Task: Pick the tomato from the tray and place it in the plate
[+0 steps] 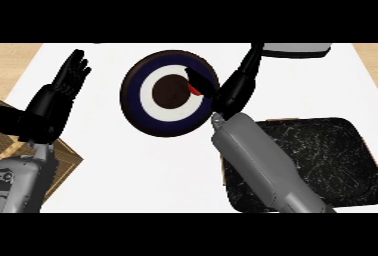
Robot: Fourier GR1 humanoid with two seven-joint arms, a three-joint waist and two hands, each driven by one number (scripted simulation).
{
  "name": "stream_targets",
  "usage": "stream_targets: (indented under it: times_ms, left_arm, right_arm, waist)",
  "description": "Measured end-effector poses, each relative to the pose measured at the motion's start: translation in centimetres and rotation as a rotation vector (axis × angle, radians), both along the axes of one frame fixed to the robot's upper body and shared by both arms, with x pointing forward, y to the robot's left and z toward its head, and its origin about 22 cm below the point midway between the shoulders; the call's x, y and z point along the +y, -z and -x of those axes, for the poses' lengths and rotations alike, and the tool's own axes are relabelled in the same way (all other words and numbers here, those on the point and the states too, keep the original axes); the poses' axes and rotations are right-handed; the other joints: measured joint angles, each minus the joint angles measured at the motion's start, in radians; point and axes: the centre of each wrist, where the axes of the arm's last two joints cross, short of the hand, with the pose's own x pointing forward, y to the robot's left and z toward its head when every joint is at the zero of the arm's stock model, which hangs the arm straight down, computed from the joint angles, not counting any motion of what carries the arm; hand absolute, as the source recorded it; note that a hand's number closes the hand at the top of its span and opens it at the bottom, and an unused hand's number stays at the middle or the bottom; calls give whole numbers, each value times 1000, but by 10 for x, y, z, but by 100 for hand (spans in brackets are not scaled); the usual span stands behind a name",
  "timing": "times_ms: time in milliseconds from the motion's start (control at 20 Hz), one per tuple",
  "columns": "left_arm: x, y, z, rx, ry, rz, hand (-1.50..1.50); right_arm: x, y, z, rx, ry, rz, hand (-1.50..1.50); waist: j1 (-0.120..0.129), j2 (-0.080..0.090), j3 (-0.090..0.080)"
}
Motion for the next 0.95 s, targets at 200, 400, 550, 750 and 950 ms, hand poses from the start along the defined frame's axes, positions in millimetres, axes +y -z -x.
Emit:
stream_targets:
  times_ms: [200,400,550,750,950]
  left_arm:
    - [11,-1,3,5,-25,4,0]
    - [17,-4,7,5,-42,2,0]
    - [20,-3,11,6,-47,-2,0]
    - [19,0,11,5,-44,0,0]
    - [18,1,15,8,-44,1,0]
  right_arm:
    - [-6,26,32,-35,-19,-19,-150]
    - [-17,44,71,-55,-20,-49,-150]
    - [-24,53,105,-67,-19,-58,-150]
    - [-36,61,144,-73,-10,-58,-150]
    - [-42,75,174,-64,7,-20,-150]
  waist:
    - [-27,-5,0]
    - [-43,-6,0]
    - [-47,-5,0]
    - [-47,-2,0]
    - [-43,-1,0]
